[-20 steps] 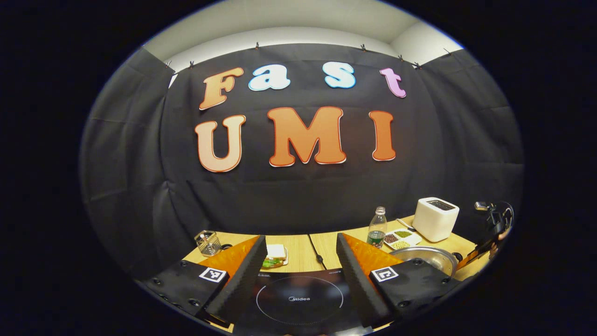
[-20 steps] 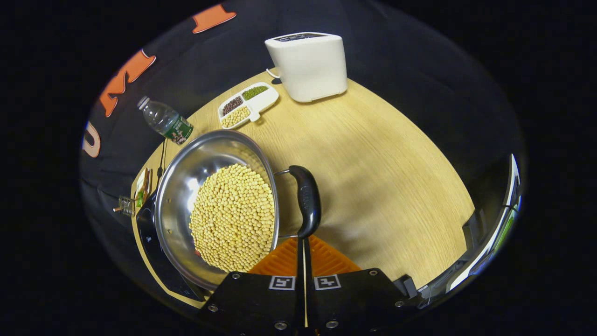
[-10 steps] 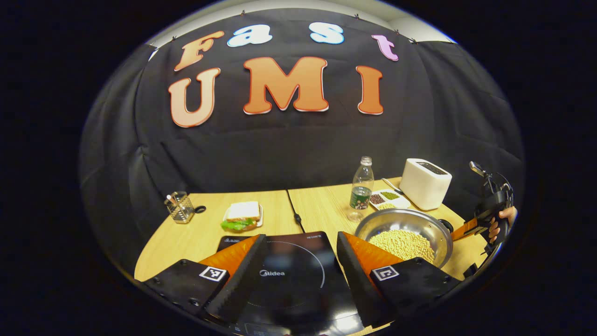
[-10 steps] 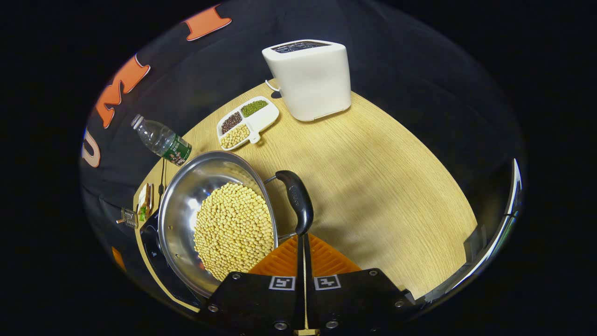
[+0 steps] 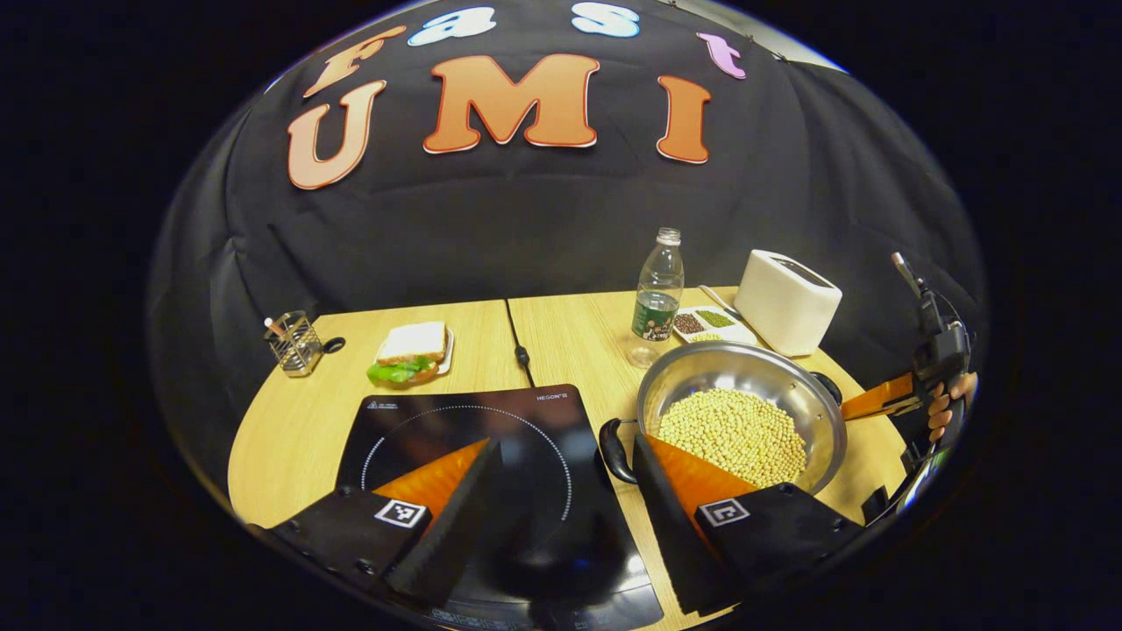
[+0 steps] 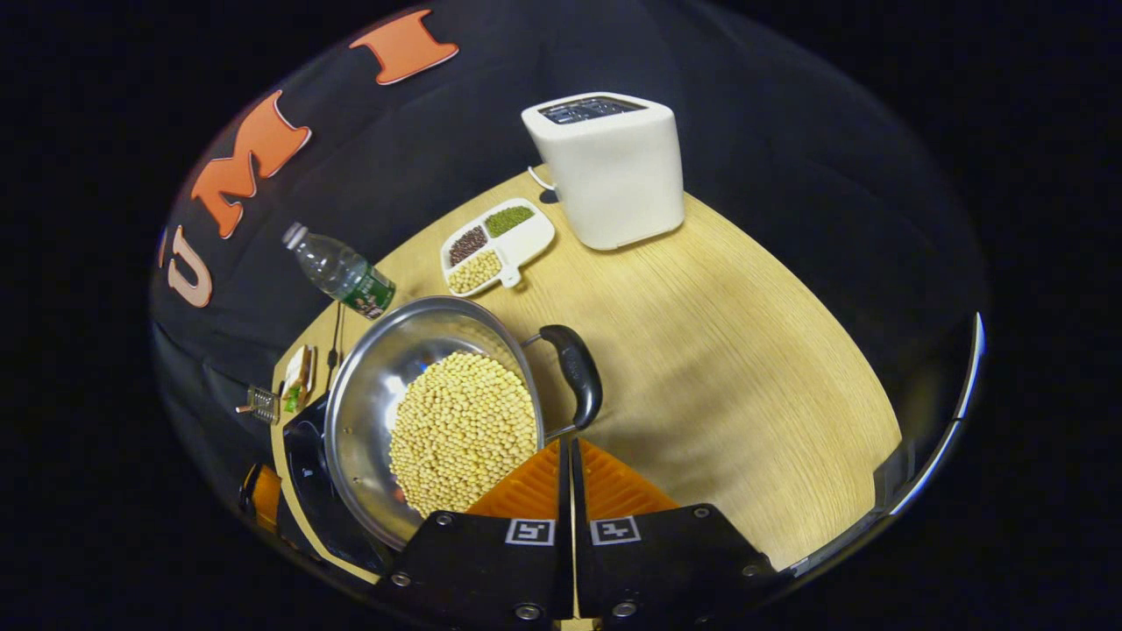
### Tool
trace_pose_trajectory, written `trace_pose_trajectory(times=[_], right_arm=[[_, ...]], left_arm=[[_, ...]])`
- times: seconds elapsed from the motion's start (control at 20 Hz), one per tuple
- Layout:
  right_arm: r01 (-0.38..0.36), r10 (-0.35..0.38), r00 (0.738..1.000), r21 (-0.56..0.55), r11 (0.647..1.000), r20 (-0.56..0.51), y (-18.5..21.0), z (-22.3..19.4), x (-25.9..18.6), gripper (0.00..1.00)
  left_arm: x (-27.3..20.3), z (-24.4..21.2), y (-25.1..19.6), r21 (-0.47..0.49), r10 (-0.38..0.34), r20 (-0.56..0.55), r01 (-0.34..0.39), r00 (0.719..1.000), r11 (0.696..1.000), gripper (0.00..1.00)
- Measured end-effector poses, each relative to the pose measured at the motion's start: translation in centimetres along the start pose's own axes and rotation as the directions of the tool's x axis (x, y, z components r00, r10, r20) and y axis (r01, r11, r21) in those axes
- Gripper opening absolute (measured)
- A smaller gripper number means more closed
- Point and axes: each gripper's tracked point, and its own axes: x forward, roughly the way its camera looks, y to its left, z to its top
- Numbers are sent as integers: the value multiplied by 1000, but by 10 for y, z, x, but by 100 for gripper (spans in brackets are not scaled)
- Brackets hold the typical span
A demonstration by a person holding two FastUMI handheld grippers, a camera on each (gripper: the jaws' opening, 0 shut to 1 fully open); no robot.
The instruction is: First push the handle of the pot to place it horizontally, then grasp the pot with both hands and set it on the induction cooktop.
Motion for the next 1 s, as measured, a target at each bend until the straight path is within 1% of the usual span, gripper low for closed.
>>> trace_pose_trajectory(times=[0.1, 0.15, 0.2, 0.25, 0.3, 0.35, 0.4, 0.45, 0.5, 0.55, 0.6, 0.65, 0.75, 0.85, 0.9, 0.95, 1.0], right_arm=[[-27, 29, 998, -40, 999, 60, 8, 13, -14, 3], [-45, 50, 995, -60, 997, 83, 12, 19, -20, 8], [-66, 74, 993, -78, 995, 97, 18, 23, -22, 12], [-85, 94, 990, -91, 992, 106, 24, 26, -23, 22], [-96, 108, 988, -107, 990, 113, 27, 27, -22, 26], [-98, 113, 986, -124, 987, 119, 27, 30, -24, 36], [-92, 110, 986, -146, 985, 126, 26, 32, -23, 40], [-81, 105, 985, -171, 982, 136, 26, 34, -21, 51], [-67, 97, 984, -197, 978, 149, 25, 36, -18, 55], [-51, 88, 983, -222, 974, 163, 23, 41, -15, 62], [-32, 78, 981, -244, 969, 179, 19, 45, -13, 59], [-12, 64, 979, -259, 966, 192, 17, 48, -9, 72], [20, 37, 979, -276, 961, 199, 10, 50, -1, 78], [55, 8, 979, -304, 951, 204, 2, 51, 7, 84], [70, -3, 978, -320, 945, 207, -1, 51, 10, 85], [80, -9, 978, -335, 939, 207, -3, 52, 14, 82], [89, -16, 978, -347, 934, 207, -3, 51, 16, 87]], left_arm=[[12, -10, -19, -12, -43, -50, 43, 998, 999, 98], [19, -14, -24, -17, -52, -71, 51, 996, 999, 96], [26, -19, -28, -21, -56, -92, 55, 994, 998, 98], [34, -22, -32, -24, -62, -110, 59, 992, 998, 98], [41, -28, -35, -28, -58, -135, 55, 989, 998, 98], [48, -32, -36, -32, -45, -152, 41, 987, 999, 97], [54, -35, -37, -41, -37, -167, 30, 985, 999, 98], [58, -37, -37, -44, -33, -182, 26, 983, 999, 99], [61, -36, -40, -42, -32, -188, 25, 982, 999, 98], [64, -36, -43, -36, -37, -192, 31, 981, 999, 97], [67, -38, -49, -30, -51, -199, 46, 979, 998, 97], [69, -40, -53, -28, -59, -213, 54, 975, 998, 97], [74, -47, -60, -43, -59, -233, 50, 971, 998, 97], [76, -47, -60, -16, -36, -229, 33, 973, 999, 97], [80, -46, -62, -5, -32, -221, 32, 975, 999, 99], [82, -45, -65, -3, -36, -215, 37, 976, 999, 98], [84, -44, -70, -4, -40, -210, 40, 977, 999, 98]])
